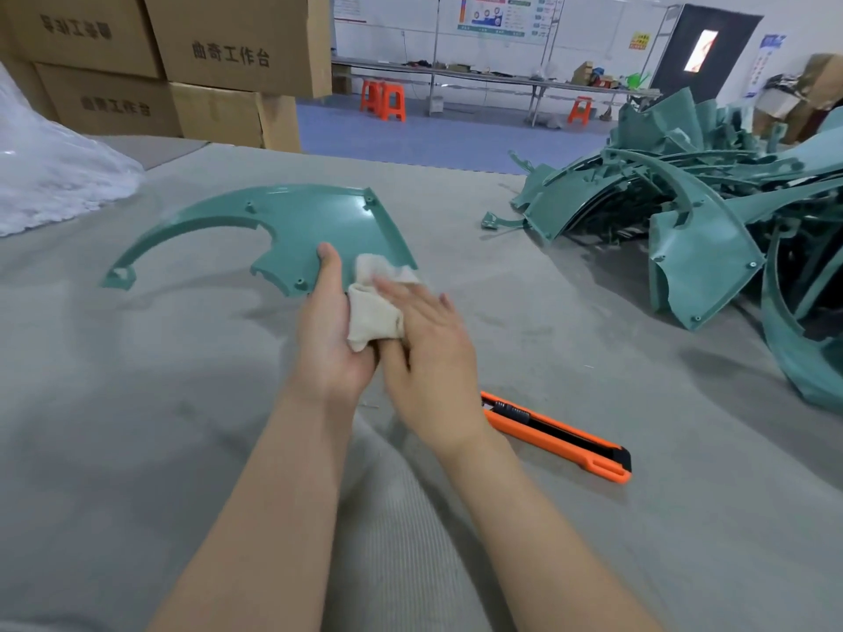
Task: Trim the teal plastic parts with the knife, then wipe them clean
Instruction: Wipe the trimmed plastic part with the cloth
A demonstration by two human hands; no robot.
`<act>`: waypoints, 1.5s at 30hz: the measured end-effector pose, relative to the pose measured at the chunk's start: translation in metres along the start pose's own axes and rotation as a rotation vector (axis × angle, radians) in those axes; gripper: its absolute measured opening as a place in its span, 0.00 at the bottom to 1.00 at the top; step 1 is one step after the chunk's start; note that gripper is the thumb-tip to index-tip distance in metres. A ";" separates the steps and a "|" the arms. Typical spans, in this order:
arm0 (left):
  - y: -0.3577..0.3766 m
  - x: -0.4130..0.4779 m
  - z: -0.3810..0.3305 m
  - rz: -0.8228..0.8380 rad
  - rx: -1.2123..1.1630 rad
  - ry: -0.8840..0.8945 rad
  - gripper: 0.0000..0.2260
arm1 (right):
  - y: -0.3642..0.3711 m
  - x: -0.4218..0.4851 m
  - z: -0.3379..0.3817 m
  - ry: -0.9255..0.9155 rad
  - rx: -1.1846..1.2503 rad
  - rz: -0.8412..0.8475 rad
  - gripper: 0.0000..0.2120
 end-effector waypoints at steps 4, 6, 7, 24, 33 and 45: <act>0.004 0.005 0.003 -0.048 0.025 0.070 0.28 | -0.011 0.001 -0.014 0.090 -0.062 -0.029 0.21; -0.002 0.005 0.005 -0.005 0.017 0.006 0.32 | -0.004 -0.002 0.003 -0.014 0.028 -0.011 0.21; -0.006 0.005 0.004 0.009 0.022 -0.018 0.32 | 0.000 -0.004 0.010 -0.064 0.063 -0.005 0.20; -0.001 0.008 0.003 -0.014 0.109 0.039 0.28 | -0.002 0.004 -0.017 -0.063 -0.170 0.115 0.26; 0.018 0.004 0.017 0.073 0.964 0.313 0.29 | -0.054 0.002 -0.060 0.355 0.174 -0.420 0.11; 0.002 0.009 0.012 0.025 0.230 0.178 0.09 | -0.057 0.001 -0.090 0.711 0.599 -0.387 0.18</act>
Point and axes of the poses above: each hand's wrist, its own x-axis towards the middle knuckle, its own y-axis out of the palm, z = x × y, the point moved 6 cm from there along x, towards the middle knuckle
